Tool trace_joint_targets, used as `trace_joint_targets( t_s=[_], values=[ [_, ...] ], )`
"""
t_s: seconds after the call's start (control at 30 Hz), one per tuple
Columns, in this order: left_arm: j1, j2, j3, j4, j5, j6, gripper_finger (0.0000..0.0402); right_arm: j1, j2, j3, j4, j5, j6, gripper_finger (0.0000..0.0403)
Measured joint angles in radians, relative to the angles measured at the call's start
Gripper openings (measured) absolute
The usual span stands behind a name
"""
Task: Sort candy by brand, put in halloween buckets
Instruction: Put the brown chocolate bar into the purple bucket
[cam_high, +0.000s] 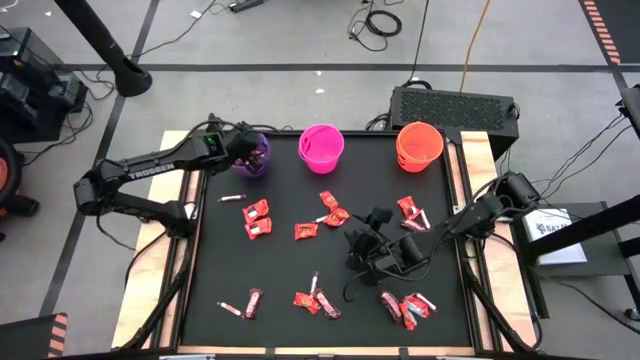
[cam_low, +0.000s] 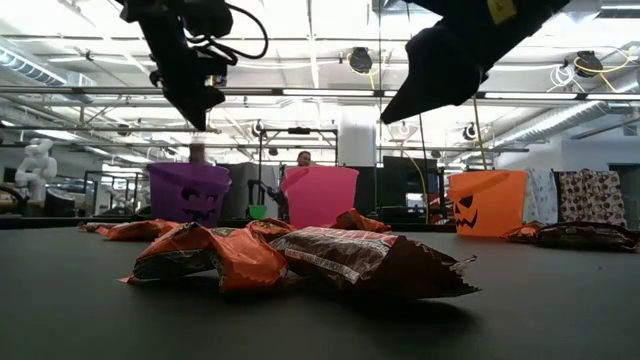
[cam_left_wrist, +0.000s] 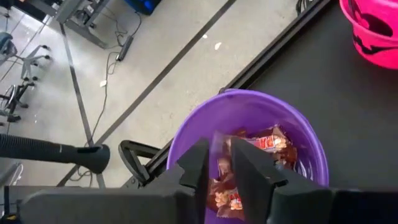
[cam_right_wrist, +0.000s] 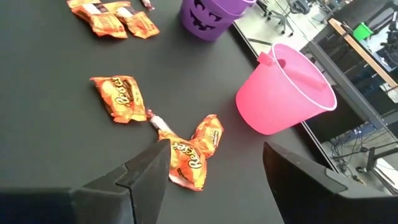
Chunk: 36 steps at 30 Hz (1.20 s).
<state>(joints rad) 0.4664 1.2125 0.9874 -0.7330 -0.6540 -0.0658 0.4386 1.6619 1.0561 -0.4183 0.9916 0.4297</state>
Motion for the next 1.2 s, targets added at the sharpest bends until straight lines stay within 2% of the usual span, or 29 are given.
trace_joint_targets(
  t_s=[0.2, 0.3, 0.37, 0.4, 0.47, 0.6, 0.67, 0.8, 0.97, 1.1, 1.2],
  values=[
    [0.000, 0.000, 0.000, -0.009, -0.001, 0.009, 0.0130, -0.006, 0.000, 0.000, 0.001, -0.003, 0.003, 0.0247],
    [-0.009, -0.006, 0.010, -0.029, 0.003, 0.047, 0.0139, -0.006, 0.000, 0.000, 0.003, -0.003, 0.004, 0.0247],
    [-0.027, -0.010, 0.032, -0.052, 0.047, 0.035, 0.0141, -0.005, 0.000, 0.000, 0.003, -0.003, 0.013, 0.0247],
    [-0.041, -0.011, 0.047, -0.060, 0.090, 0.019, 0.0141, -0.005, 0.000, 0.000, 0.002, -0.007, 0.022, 0.0247],
    [-0.073, -0.016, 0.064, -0.070, 0.245, -0.013, 0.0141, -0.005, 0.000, 0.000, 0.003, -0.031, 0.037, 0.0247],
    [-0.201, -0.021, 0.044, -0.020, 0.652, -0.077, 0.0141, -0.005, 0.000, 0.000, 0.004, -0.113, 0.072, 0.0247],
    [-0.312, -0.021, 0.004, 0.045, 0.743, -0.090, 0.0141, -0.005, 0.000, 0.000, 0.003, -0.161, 0.093, 0.0247],
    [-0.561, -0.016, -0.109, 0.319, 0.756, -0.120, 0.0141, -0.005, 0.000, 0.000, 0.003, -0.242, 0.137, 0.0247],
    [-0.841, 0.067, -0.186, 0.677, 0.731, -0.107, 0.0141, 0.001, 0.000, 0.000, 0.005, -0.245, 0.165, 0.0247],
    [-0.981, 0.214, -0.180, 0.878, 0.634, 0.026, 0.0141, 0.001, 0.000, 0.000, 0.013, -0.245, 0.170, 0.0247],
    [-1.024, 0.341, -0.163, 1.013, 0.561, 0.139, 0.0141, 0.002, 0.000, 0.000, 0.023, -0.245, 0.172, 0.0247]
  ],
)
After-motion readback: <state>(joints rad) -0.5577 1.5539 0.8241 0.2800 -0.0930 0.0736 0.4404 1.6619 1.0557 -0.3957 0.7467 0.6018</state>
